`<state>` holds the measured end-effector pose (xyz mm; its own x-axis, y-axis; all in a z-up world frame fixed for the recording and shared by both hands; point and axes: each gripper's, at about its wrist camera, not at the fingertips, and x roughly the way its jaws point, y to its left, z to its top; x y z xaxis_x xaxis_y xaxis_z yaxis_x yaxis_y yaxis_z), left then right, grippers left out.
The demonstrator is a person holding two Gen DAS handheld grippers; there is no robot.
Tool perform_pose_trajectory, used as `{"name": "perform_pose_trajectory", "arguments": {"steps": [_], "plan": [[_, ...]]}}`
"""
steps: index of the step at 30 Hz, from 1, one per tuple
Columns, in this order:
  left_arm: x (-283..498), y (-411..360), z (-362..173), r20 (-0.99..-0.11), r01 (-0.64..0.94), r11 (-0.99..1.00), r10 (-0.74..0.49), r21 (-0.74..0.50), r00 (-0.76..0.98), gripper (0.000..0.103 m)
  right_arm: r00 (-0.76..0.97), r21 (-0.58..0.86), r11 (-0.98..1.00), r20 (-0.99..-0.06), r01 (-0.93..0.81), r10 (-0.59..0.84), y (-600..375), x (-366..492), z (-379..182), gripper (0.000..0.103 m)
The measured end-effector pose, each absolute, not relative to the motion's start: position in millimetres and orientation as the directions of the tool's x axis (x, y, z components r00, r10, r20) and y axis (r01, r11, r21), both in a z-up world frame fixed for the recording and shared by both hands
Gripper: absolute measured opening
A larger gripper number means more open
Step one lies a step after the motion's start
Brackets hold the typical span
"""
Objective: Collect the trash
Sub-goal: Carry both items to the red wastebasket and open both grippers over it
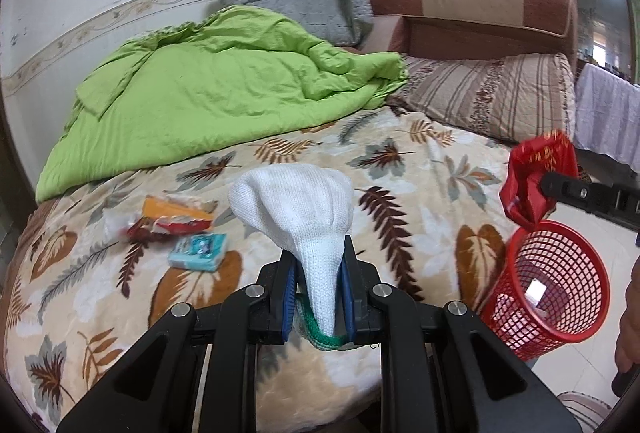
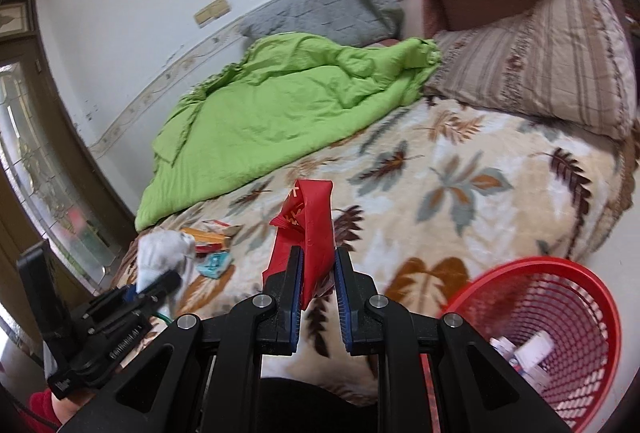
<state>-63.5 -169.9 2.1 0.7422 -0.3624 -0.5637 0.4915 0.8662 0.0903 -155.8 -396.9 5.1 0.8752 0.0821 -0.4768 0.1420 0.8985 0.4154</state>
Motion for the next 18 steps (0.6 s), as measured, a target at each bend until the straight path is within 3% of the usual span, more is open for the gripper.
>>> {"name": "perform_pose_trajectory", "arguments": {"steps": [12, 18], "plan": [[-82.0, -227.8, 12.6, -0.574, 0.615, 0.787, -0.478, 0.057, 0.665, 0.018, 0.866, 0.428, 0.86, -0.498, 0.279, -0.034, -455.2, -198.2, 0.4, 0.016], [-91.6, -267.0, 16.3, -0.613, 0.714, 0.7, -0.579, -0.034, 0.538, 0.018, 0.849, 0.407, 0.843, -0.518, 0.351, -0.103, -481.1, -226.1, -1.6, 0.016]]}}
